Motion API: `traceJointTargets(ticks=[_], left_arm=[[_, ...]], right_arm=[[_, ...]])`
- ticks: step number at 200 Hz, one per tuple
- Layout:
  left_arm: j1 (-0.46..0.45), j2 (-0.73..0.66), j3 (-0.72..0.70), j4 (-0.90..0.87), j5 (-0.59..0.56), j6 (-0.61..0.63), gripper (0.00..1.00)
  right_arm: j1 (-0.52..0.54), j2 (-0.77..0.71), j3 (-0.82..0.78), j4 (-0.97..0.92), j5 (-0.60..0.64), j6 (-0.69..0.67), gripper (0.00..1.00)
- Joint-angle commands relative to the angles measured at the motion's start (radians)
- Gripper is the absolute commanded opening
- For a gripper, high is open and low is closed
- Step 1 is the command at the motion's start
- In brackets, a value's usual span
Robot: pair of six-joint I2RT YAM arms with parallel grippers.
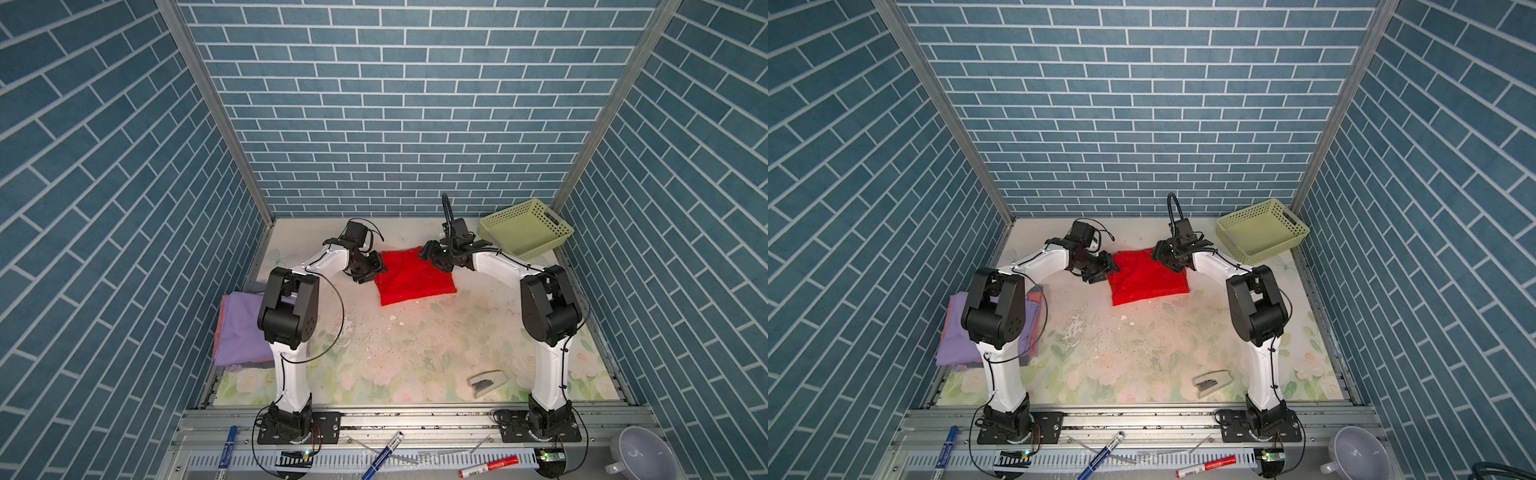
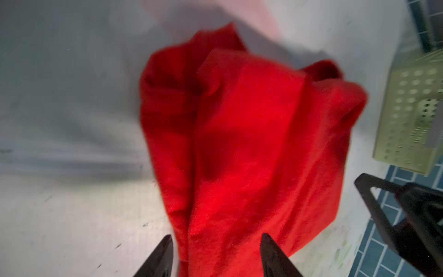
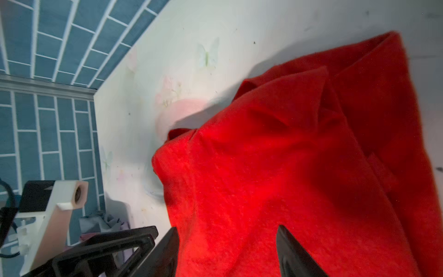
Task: Fold and stack t-shirts
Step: Pick up the T-shirt from the center of the table.
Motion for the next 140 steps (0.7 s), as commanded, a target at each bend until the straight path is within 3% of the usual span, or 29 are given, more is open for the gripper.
traceJointTargets(ticks=[1,35,64,117,140], left_arm=[[0.003,-0.024,-0.05,0.002,0.0,0.023,0.59],[0.004,-0.016,-0.101,0.062,0.013,-0.016,0.6],[0.002,0.031,-0.13,0.177,0.109,-0.096,0.59],[-0.066,0.077,-0.141,0.244,0.197,-0.215,0.31],[-0.103,0.033,-0.234,0.366,0.21,-0.347,0.18]], right_arm=[[-0.003,0.061,0.062,-0.057,0.044,-0.049,0.64],[0.004,0.115,0.119,-0.114,0.075,-0.058,0.64],[0.003,0.151,0.131,-0.117,0.093,-0.068,0.66],[-0.027,0.129,0.199,-0.147,0.147,-0.135,0.65],[-0.038,-0.02,0.112,-0.133,0.187,-0.099,0.68]])
